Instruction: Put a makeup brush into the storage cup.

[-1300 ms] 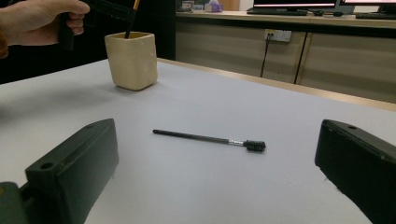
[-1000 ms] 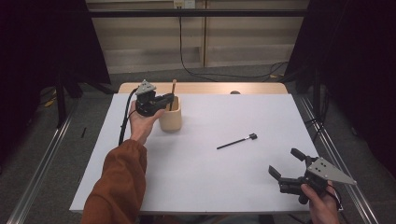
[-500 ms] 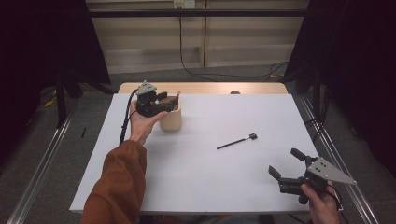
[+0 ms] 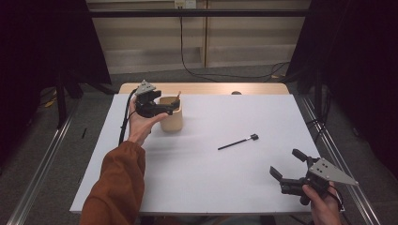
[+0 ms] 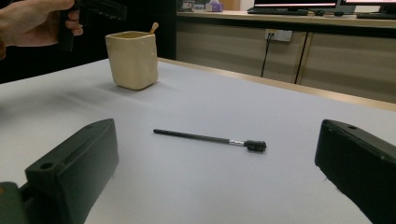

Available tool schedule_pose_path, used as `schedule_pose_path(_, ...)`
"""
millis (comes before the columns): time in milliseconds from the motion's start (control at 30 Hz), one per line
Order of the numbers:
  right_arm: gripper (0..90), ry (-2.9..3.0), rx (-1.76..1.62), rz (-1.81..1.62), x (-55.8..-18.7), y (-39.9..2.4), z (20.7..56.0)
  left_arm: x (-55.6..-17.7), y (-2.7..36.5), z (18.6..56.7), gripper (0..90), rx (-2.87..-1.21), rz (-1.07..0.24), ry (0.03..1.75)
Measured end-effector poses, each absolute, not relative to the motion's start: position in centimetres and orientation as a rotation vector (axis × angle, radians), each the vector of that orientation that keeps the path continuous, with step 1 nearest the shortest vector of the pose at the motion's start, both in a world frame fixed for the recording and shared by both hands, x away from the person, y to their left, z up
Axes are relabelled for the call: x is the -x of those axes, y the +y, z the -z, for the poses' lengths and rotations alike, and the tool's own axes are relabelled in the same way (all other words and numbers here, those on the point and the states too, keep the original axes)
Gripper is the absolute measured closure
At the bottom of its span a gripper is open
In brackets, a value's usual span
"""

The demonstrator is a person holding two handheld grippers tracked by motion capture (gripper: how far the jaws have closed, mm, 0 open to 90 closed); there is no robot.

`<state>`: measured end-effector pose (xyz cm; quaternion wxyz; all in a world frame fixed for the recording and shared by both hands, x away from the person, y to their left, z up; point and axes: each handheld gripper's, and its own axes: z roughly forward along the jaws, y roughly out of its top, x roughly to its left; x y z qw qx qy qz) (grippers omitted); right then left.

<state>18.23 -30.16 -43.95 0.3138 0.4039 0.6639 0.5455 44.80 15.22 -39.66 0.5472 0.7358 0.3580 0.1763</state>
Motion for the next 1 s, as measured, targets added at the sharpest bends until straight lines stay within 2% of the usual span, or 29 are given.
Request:
schedule_pose_path(467, 0.0, 1.752, -1.065, -1.439, -18.3, -30.1, 44.0, -43.8, 16.2, 39.3, 3.2, -1.742, -0.435, 0.852)
schedule_pose_path(1000, 0.0, 1.750, -1.068, -1.438, -18.3, -30.2, 44.0, -40.9, 17.7, 39.4, 3.2, -1.762, -0.511, 0.868)
